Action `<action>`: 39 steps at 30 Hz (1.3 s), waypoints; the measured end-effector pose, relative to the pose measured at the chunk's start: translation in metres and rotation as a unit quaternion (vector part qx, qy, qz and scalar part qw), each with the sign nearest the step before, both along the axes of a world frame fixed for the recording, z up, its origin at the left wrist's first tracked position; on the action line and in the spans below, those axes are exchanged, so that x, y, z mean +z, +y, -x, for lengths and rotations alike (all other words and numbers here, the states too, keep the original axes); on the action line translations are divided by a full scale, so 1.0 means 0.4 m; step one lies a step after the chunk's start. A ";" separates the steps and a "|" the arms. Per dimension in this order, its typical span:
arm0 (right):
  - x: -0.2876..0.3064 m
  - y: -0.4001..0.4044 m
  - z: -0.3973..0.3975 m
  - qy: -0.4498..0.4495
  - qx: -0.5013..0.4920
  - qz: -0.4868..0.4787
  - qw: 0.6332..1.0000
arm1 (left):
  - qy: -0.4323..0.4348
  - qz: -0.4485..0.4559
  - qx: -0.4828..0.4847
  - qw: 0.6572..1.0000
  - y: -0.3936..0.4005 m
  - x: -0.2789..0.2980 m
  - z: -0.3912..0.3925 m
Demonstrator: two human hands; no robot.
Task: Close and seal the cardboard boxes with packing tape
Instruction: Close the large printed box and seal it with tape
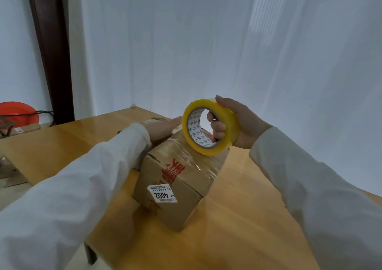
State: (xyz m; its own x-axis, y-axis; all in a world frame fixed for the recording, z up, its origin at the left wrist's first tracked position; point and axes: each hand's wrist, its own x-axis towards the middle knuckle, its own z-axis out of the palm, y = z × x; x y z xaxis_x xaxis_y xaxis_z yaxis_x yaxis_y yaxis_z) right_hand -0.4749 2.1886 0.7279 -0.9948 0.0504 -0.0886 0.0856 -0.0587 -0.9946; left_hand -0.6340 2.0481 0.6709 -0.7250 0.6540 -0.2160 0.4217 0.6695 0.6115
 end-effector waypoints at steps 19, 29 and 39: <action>0.110 -0.041 -0.075 -0.226 -0.119 -0.180 0.950 | 0.042 0.081 0.061 0.994 0.011 0.039 -0.125; 0.107 -0.014 -0.139 -0.342 -0.125 -0.259 0.895 | 0.011 0.093 0.047 0.994 0.027 0.026 -0.125; -0.018 -0.006 -0.167 -0.417 -0.122 -0.246 0.866 | 0.025 0.112 0.040 0.993 0.039 0.015 -0.108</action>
